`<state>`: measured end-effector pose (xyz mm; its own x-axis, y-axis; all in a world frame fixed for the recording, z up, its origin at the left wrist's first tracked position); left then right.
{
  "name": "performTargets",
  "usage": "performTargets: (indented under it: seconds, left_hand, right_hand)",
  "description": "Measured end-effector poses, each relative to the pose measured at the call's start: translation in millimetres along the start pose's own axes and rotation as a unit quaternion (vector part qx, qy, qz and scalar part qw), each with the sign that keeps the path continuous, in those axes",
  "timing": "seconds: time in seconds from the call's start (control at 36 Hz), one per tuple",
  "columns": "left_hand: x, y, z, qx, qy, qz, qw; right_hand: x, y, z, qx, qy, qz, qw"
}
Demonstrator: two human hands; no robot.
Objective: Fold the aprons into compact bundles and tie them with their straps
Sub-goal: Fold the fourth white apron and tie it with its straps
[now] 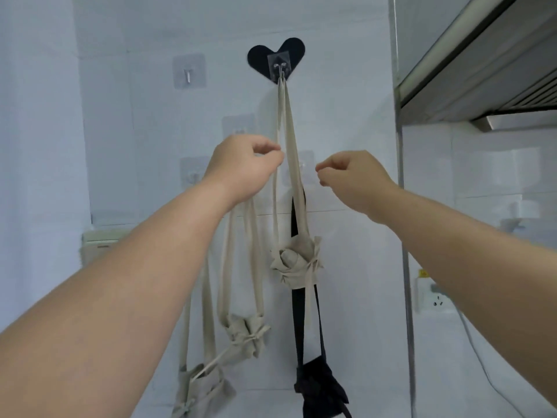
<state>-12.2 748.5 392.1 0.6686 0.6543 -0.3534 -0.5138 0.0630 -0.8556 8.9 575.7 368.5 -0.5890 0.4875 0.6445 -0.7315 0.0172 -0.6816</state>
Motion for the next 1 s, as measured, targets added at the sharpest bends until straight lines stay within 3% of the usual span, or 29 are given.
performTargets:
  seconds: [0.11,0.28,0.53,0.64,0.81,1.0]
  left_hand:
    - [6,26,-30,0.01,0.089,0.033,0.995]
    - [-4,59,-71,0.02,0.105,0.057,0.993]
    - [-102,119,-177,0.123,0.179,0.065,0.974]
    - [-152,156,-237,0.152,0.251,0.109,0.95]
    - [-262,221,-344,0.261,0.325,0.113,0.902]
    - [-341,263,-417,0.348,0.36,0.117,0.858]
  right_hand:
    - [-34,24,-1,-0.004,-0.045,-0.06,0.997]
    - [-67,61,30,-0.002,-0.023,-0.1,0.995]
    - [-120,152,137,0.032,-0.003,-0.161,0.986]
    - [-159,210,202,0.046,0.008,-0.199,0.979]
    - [-222,302,335,-0.022,0.044,-0.273,0.961]
    - [-251,355,431,-0.099,0.048,-0.332,0.937]
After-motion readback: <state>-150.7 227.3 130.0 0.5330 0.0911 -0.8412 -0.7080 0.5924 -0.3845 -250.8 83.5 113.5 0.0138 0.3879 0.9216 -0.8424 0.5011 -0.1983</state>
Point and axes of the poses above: each hand's wrist, its own y-axis away from the middle knuckle, its own z-axis out of the back of the hand, x = y × z, the point moved 2 cm from there along -y, towards the middle knuckle, and after that the axes turned 5 degrees about -z, right-handed, at the moved point
